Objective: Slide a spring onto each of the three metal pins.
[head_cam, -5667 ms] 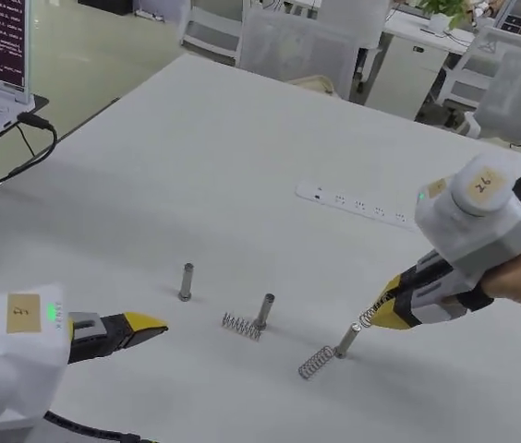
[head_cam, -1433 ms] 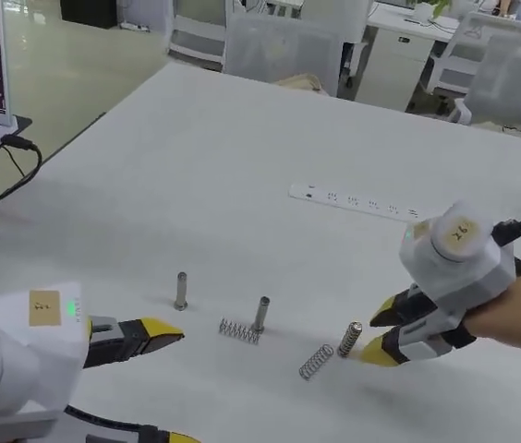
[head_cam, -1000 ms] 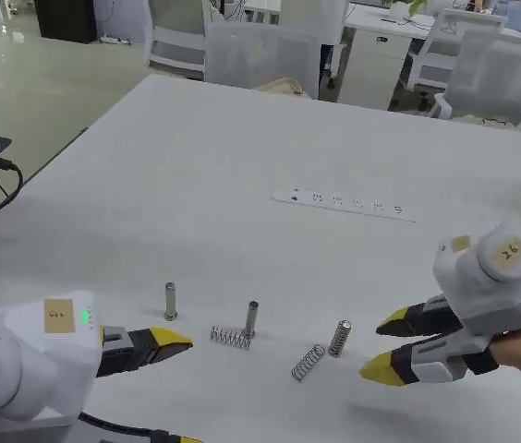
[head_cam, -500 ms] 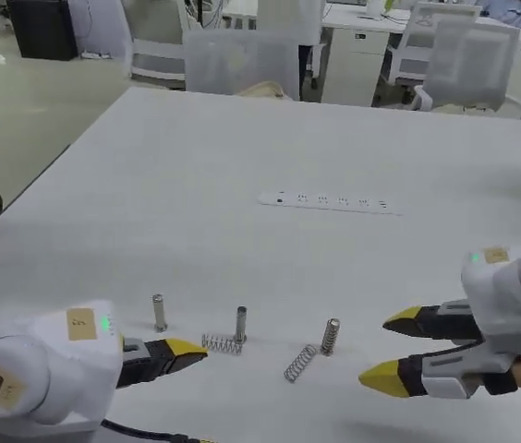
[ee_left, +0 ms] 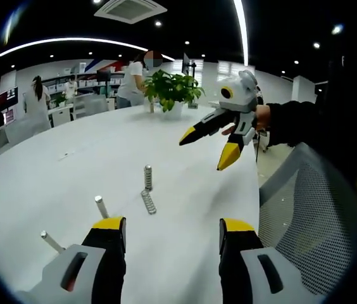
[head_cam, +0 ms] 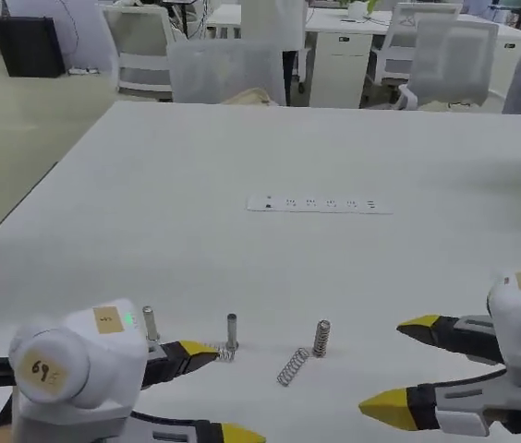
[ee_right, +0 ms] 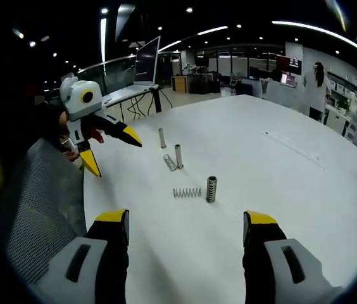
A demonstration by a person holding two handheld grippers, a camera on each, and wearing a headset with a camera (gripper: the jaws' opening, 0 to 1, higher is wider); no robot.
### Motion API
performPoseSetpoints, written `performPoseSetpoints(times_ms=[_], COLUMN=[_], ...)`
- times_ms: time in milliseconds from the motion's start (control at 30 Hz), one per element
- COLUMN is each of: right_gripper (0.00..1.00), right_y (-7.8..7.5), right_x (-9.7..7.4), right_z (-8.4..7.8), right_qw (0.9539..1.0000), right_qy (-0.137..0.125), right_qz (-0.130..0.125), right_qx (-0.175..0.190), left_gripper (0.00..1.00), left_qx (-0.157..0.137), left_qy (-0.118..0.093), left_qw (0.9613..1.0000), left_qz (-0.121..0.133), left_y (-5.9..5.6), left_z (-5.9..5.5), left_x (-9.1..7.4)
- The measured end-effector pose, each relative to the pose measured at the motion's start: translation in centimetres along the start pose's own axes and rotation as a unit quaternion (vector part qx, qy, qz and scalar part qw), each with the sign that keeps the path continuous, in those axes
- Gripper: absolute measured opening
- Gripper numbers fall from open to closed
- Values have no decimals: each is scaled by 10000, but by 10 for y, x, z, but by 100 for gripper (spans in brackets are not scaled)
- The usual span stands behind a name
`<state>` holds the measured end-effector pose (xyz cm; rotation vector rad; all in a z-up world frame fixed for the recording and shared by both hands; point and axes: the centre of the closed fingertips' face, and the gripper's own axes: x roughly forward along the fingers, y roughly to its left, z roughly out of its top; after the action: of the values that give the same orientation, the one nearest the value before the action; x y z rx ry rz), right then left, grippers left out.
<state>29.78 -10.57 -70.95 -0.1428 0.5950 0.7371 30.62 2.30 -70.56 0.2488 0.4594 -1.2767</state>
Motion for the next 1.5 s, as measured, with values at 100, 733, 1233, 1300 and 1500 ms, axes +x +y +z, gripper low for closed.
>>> performPoseSetpoints(times_ms=[100, 733, 1233, 1300, 1500], right_gripper=[75, 84, 85, 85, 84], right_y=[3, 23, 20, 20, 18], right_x=[-1, -5, -8, -8, -9], right_z=[-1, -1, -7, -7, -9], right_qw=[9999, 9979, 9967, 9967, 9966], right_qy=[-68, -490, -581, -576, -566], right_qz=[-21, -57, -150, -149, -177], right_qx=[80, 410, 544, 550, 580], left_gripper=[54, 49, 42, 40, 35], left_qx=[-18, -100, -193, -230, -262], left_qy=[27, 228, 449, 443, 540], left_qw=[10000, 9996, 9977, 9974, 9965], left_qz=[49, 144, 465, 511, 574], left_y=[3, 6, 24, 27, 32], left_z=[0, -4, -19, -20, -28], left_x=[4, 42, 78, 83, 93])
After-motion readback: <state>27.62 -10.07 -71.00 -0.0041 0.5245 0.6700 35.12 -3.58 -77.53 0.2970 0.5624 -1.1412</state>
